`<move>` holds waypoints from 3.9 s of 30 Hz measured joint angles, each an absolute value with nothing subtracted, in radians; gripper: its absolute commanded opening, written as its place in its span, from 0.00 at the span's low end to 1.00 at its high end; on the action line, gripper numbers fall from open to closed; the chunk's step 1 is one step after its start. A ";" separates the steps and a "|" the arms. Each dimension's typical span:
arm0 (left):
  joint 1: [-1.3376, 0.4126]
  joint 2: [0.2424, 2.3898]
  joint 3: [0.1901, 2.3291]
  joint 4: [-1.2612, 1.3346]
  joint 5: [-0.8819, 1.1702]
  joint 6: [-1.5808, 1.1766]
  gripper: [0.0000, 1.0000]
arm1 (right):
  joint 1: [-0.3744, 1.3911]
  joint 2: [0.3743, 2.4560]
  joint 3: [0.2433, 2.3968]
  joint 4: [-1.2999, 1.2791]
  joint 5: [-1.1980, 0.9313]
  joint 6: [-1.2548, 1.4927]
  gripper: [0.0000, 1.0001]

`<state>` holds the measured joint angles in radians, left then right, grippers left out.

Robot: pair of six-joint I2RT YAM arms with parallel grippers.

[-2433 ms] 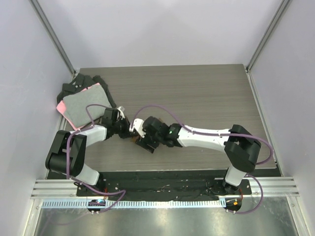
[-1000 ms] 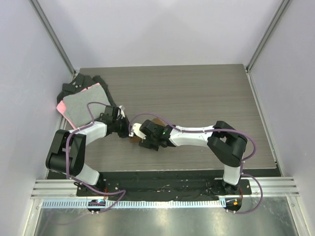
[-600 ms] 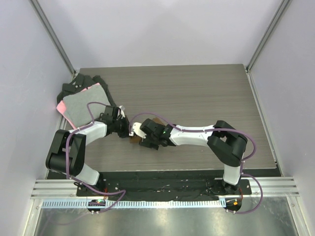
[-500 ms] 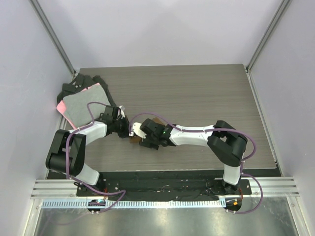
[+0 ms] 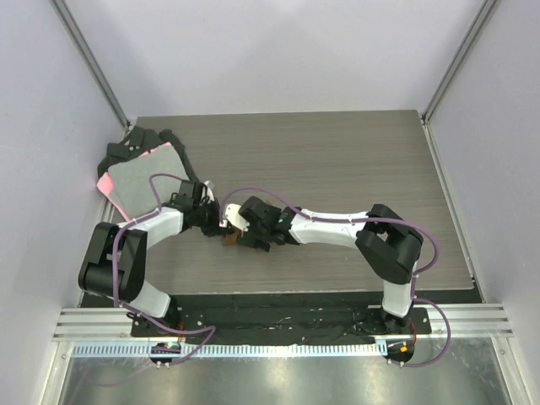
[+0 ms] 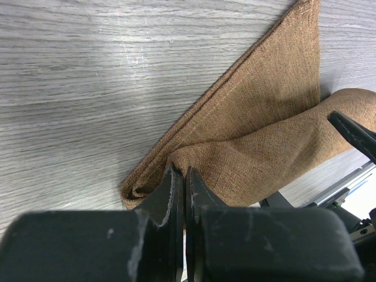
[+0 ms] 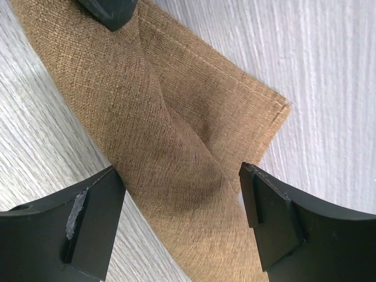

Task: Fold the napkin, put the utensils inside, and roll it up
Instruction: Roll the napkin with the utensil

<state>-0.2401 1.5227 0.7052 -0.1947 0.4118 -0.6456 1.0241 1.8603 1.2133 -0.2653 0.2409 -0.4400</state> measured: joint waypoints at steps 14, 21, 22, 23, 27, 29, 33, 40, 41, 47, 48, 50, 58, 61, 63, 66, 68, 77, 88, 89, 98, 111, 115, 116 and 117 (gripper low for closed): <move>-0.240 1.523 0.717 -0.215 0.402 -0.642 0.00 | 0.959 1.916 1.287 -0.389 0.069 -0.411 0.78; -0.240 1.523 0.729 -0.221 0.396 -0.643 0.00 | 0.954 1.920 1.286 -0.444 0.004 -0.365 0.51; -0.240 1.523 0.732 -0.221 0.394 -0.643 0.00 | 0.954 1.919 1.282 -0.444 0.000 -0.360 0.43; -0.240 1.523 0.735 -0.222 0.392 -0.643 0.00 | 0.953 1.919 1.277 -0.441 -0.007 -0.348 0.41; -0.240 1.523 0.740 -0.223 0.382 -0.647 0.35 | 0.953 1.913 1.262 -0.426 -0.016 -0.328 0.31; -0.240 1.522 0.748 -0.231 0.366 -0.648 0.52 | 0.952 1.911 1.259 -0.422 -0.022 -0.319 0.29; -0.236 1.494 0.773 -0.243 0.307 -0.649 0.75 | 0.933 1.904 1.243 -0.403 -0.070 -0.291 0.28; -0.217 1.319 0.736 -0.240 0.185 -0.651 0.78 | 0.851 1.897 1.219 -0.368 -0.270 -0.214 0.28; -0.216 1.299 0.722 -0.236 0.184 -0.650 0.78 | 0.839 1.901 1.219 -0.371 -0.307 -0.202 0.29; -0.216 1.216 0.597 -0.203 0.208 -0.650 0.75 | 0.783 1.976 1.295 -0.444 -0.526 -0.138 0.29; -0.216 1.210 0.582 -0.194 0.214 -0.649 0.74 | 0.774 1.991 1.307 -0.456 -0.561 -0.126 0.28; -0.216 1.197 0.558 -0.178 0.230 -0.649 0.74 | 0.760 2.016 1.326 -0.479 -0.624 -0.110 0.28; -0.216 1.184 0.513 -0.084 0.270 -0.646 0.58 | 0.709 2.107 1.382 -0.556 -0.813 -0.050 0.28; -0.221 1.219 0.509 -0.044 0.289 -0.646 0.53 | 0.698 2.130 1.395 -0.572 -0.852 -0.037 0.27; -0.224 1.245 0.503 -0.019 0.300 -0.646 0.50 | 0.693 2.143 1.403 -0.581 -0.872 -0.028 0.27; -0.229 1.285 0.492 0.023 0.311 -0.646 0.41 | 0.686 2.158 1.412 -0.591 -0.894 -0.023 0.28; -0.230 1.315 0.490 0.057 0.324 -0.646 0.36 | 0.685 2.162 1.417 -0.596 -0.900 -0.023 0.28; -0.236 1.418 0.488 0.169 0.368 -0.646 0.00 | 0.685 2.164 1.432 -0.622 -0.891 0.005 0.45; -0.236 1.485 0.586 0.048 0.378 -0.648 0.00 | 0.707 1.859 1.391 -0.590 -0.461 0.005 0.78; -0.236 1.488 0.594 0.032 0.378 -0.648 0.00 | 0.719 1.799 1.360 -0.553 -0.409 -0.008 0.79; -0.237 1.522 0.690 -0.145 0.376 -0.649 0.00 | 1.067 1.611 1.111 -0.253 0.044 -0.201 0.80; -0.237 1.522 0.704 -0.201 0.377 -0.647 0.00 | 1.140 1.800 1.061 -0.149 0.295 -0.340 0.75; -0.237 1.523 0.706 -0.204 0.378 -0.646 0.00 | 1.138 1.812 1.061 -0.144 0.298 -0.357 0.64; -0.237 1.523 0.707 -0.205 0.379 -0.646 0.00 | 1.135 1.819 1.062 -0.145 0.292 -0.358 0.61; -0.237 1.523 0.709 -0.207 0.379 -0.646 0.06 | 1.133 1.821 1.067 -0.148 0.285 -0.360 0.55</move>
